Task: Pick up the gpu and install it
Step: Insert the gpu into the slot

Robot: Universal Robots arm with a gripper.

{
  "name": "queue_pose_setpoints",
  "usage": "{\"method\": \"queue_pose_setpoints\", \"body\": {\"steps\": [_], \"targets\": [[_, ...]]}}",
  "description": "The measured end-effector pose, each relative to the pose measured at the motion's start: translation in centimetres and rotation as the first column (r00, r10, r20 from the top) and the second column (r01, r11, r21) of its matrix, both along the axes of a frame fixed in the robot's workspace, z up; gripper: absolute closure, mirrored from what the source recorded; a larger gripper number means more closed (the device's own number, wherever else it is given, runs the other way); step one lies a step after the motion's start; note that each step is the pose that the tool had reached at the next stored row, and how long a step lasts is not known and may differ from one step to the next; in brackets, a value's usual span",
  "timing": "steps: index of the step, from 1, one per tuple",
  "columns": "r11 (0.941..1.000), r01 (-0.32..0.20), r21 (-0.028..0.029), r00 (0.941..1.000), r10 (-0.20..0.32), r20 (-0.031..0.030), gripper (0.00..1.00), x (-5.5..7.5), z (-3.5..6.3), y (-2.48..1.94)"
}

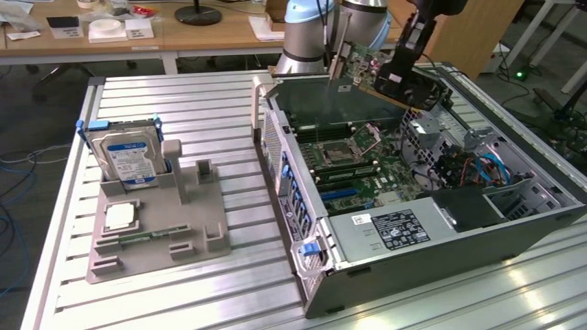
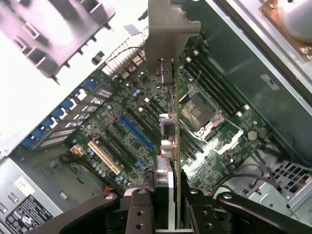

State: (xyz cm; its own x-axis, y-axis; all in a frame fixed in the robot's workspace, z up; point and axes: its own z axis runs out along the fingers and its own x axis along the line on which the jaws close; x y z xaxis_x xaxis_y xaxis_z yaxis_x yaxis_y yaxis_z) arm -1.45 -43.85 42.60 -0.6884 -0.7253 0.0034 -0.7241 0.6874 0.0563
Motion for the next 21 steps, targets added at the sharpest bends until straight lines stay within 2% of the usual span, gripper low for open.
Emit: {"method": "queue_pose_setpoints", "body": {"steps": [5, 9, 14, 21], "targets": [[0.9976, -0.069, 0.0000, 0.9976, 0.069, 0.0000, 0.72, 0.00, -0.01, 0.00], [0.9917, -0.129, 0.0000, 0.9917, 0.129, 0.0001, 0.72, 0.00, -0.03, 0.00], [0.9773, -0.212, 0.0000, 0.9773, 0.212, 0.0000, 0.72, 0.00, -0.03, 0.00], [0.9526, -0.304, 0.0000, 0.9526, 0.304, 0.0000, 0.72, 0.00, -0.03, 0.00]]}}
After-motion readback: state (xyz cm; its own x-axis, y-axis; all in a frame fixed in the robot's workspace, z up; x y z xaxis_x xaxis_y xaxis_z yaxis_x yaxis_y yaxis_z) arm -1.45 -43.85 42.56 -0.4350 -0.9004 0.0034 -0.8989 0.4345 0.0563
